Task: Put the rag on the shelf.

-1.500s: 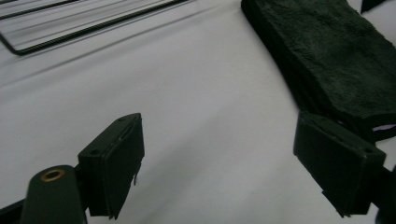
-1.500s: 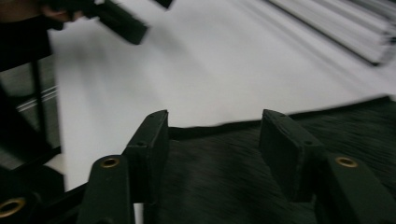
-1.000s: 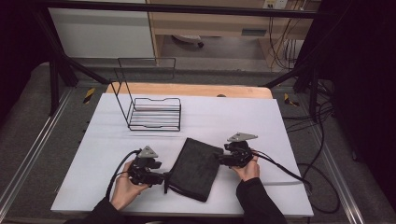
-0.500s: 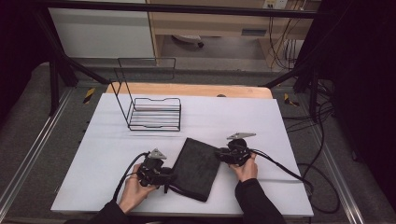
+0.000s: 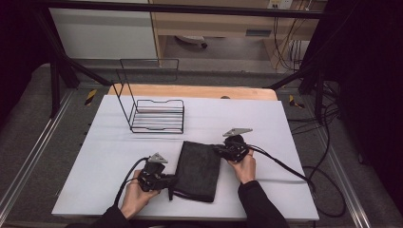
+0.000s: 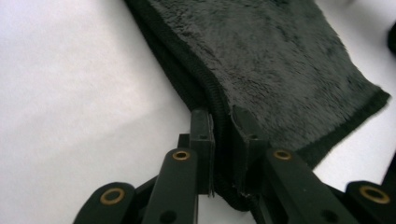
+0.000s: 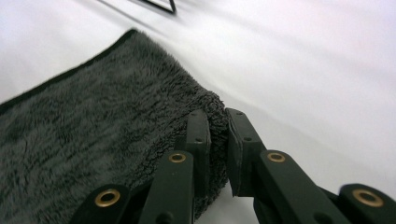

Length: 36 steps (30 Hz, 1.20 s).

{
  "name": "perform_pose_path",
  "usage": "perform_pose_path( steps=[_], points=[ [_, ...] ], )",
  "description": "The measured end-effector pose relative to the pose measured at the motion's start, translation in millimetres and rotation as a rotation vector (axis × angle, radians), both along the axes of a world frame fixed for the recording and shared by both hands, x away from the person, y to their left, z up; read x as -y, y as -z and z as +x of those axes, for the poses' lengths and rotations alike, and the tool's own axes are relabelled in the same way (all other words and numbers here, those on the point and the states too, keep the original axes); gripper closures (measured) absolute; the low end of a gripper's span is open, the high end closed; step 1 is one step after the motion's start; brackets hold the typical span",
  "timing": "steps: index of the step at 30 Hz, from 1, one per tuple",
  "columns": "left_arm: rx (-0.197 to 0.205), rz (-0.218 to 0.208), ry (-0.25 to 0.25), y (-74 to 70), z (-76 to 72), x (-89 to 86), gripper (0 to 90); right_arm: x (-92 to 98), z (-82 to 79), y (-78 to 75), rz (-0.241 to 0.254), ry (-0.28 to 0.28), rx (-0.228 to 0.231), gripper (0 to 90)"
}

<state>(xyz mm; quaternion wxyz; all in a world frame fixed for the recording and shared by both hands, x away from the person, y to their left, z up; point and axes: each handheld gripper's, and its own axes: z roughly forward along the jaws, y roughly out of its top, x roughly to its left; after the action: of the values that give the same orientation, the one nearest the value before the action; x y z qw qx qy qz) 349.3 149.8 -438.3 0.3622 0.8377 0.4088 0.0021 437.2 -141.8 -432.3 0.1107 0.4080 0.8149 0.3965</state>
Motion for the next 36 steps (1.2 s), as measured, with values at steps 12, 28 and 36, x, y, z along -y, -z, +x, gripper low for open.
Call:
perform_pose_path(
  steps=[12, 28, 36],
  points=[
    [0.032, -0.014, -0.008, -1.0, -9.0, -3.9, 69.3, -3.6, 10.3, 6.1, -0.009, -0.026, 0.025, 68.0],
    [0.168, 0.036, -0.062, -23.9, 45.3, -17.1, 24.6, 19.5, -30.7, -3.5, 0.087, -0.059, 0.009, 12.7],
    [0.178, 0.064, -0.129, -19.4, 85.9, 2.3, 26.3, 27.1, -44.6, 1.7, 0.095, -0.071, 0.008, 8.0]
  ],
)
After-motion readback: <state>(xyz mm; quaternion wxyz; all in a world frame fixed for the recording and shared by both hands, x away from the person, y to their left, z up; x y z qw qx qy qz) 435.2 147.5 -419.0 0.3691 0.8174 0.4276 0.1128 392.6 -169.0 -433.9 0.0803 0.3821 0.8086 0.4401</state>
